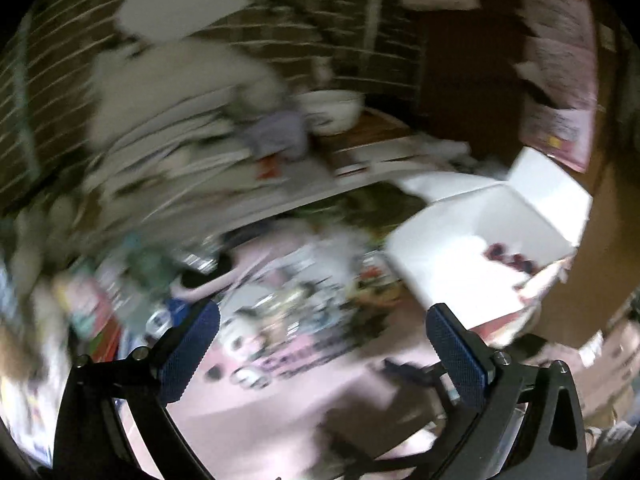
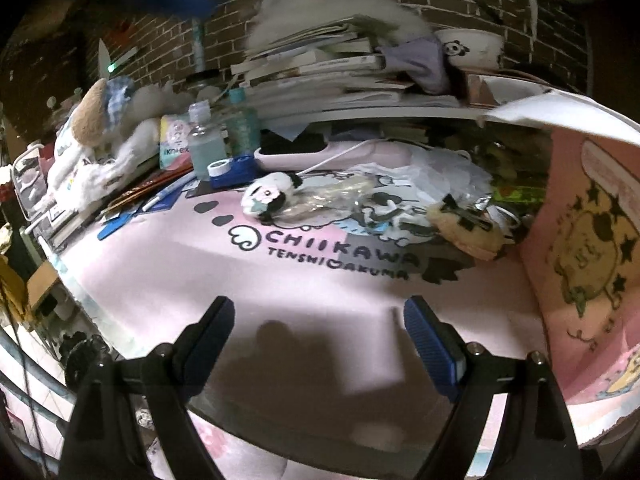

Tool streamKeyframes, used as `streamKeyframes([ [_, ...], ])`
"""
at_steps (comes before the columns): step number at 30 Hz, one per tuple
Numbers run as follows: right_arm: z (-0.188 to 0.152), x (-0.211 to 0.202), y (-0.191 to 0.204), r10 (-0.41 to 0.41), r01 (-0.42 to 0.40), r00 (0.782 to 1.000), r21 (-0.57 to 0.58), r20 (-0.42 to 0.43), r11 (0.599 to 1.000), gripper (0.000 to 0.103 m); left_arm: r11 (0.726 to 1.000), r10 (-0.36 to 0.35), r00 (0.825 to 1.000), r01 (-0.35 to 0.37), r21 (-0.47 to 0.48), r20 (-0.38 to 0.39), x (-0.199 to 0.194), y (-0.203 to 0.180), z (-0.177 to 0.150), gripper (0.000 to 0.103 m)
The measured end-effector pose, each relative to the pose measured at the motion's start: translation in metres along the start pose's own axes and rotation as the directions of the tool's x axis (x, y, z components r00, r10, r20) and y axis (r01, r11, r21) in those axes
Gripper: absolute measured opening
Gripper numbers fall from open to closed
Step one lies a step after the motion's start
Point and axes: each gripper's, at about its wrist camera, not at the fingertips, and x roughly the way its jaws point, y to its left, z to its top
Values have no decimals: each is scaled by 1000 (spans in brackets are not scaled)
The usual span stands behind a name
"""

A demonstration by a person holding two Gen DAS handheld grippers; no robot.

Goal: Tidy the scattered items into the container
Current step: 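Return the left tool to the table while the right gripper moves toward the panda plush, then grasp the panda plush with the right gripper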

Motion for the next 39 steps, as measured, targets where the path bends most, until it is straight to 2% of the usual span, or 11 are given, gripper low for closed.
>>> streamKeyframes([
  [5,6,8,9,6,-6,1000,-31,-25,999,85,994,-28,999,30,-106,20,-14,33,-35,103],
  [10,13,16,13,10,-12,999,-54,-40,998,85,988,11,1000,-11,-157,-2,-17,51,-63,103],
  [14,23,21,16,1,-3,1000,-97,-21,995,85,979,13,1000,-11,-205,9,-19,61,-80,103],
  [16,29,26,16,4,-7,1000,-119,-26,993,85,978,4,1000,-4,-206,4,-19,61,-88,103],
  [20,41,30,15,9,-11,1000,-119,-22,993,85,976,36,999,-39,-215,-18,-15,65,-97,103],
  [24,56,39,23,25,-29,999,-131,-26,991,85,970,11,1000,-13,-243,-10,-17,71,-103,103],
  [32,78,62,42,27,-33,999,-152,-43,988,85,971,33,999,-37,-235,-21,-20,77,-114,103],
  [39,94,98,50,31,-49,989,-121,-146,991,83,968,37,999,-43,-246,-28,-22,83,-119,103],
])
